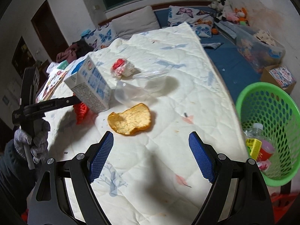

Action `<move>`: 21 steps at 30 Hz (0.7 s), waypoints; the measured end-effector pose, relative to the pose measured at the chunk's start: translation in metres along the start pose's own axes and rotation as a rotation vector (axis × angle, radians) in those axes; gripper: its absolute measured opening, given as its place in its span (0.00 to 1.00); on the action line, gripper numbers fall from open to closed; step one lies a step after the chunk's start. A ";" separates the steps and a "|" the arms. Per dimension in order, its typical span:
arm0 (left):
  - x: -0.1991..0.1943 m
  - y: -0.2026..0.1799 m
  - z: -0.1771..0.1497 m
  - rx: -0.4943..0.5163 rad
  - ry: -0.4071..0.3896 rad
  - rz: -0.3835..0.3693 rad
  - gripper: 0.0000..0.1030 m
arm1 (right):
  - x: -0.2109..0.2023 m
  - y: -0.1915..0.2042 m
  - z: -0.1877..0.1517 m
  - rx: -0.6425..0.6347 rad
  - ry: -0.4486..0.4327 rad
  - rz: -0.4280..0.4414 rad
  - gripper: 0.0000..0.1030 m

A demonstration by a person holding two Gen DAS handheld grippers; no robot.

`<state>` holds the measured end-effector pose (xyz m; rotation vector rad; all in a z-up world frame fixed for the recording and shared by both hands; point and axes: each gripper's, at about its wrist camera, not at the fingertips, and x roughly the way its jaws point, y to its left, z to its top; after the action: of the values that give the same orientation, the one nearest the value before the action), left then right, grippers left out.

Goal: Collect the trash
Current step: 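Grasp the red mesh net with the left gripper while the right gripper grasps the bread crust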

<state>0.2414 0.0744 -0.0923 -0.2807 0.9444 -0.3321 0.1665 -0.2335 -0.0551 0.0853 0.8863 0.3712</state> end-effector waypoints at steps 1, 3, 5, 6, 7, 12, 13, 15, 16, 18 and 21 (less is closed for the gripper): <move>0.000 0.001 0.000 -0.006 -0.001 -0.007 0.43 | 0.003 0.004 0.001 -0.013 0.004 0.000 0.80; 0.000 0.000 -0.001 -0.001 -0.006 -0.008 0.37 | 0.007 0.010 0.003 -0.028 0.009 0.001 0.80; -0.002 0.000 -0.004 0.008 -0.010 -0.008 0.31 | 0.010 0.016 0.006 -0.047 0.012 0.007 0.80; -0.002 0.000 -0.004 0.011 -0.012 -0.005 0.29 | 0.011 0.020 0.007 -0.060 0.008 0.004 0.80; -0.004 -0.001 -0.005 0.013 -0.015 -0.002 0.28 | 0.012 0.024 0.009 -0.069 0.003 0.002 0.80; -0.019 0.001 -0.008 0.013 -0.046 0.008 0.25 | 0.020 0.033 0.014 -0.096 0.010 0.001 0.80; -0.022 0.001 -0.009 0.013 -0.052 0.007 0.25 | 0.025 0.033 0.014 -0.103 0.023 -0.004 0.80; -0.032 0.001 -0.009 0.012 -0.070 0.007 0.25 | 0.032 0.034 0.014 -0.112 0.042 0.000 0.80; -0.036 0.002 -0.009 0.010 -0.077 0.005 0.25 | 0.036 0.034 0.013 -0.122 0.052 0.000 0.80; -0.042 0.002 -0.010 0.007 -0.084 0.006 0.25 | 0.044 0.036 0.013 -0.145 0.071 -0.013 0.80; -0.051 0.005 -0.011 0.001 -0.097 0.003 0.25 | 0.058 0.038 0.013 -0.170 0.094 -0.031 0.80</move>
<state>0.2054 0.0977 -0.0628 -0.2914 0.8492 -0.3133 0.1989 -0.1768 -0.0815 -0.1035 0.9442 0.4229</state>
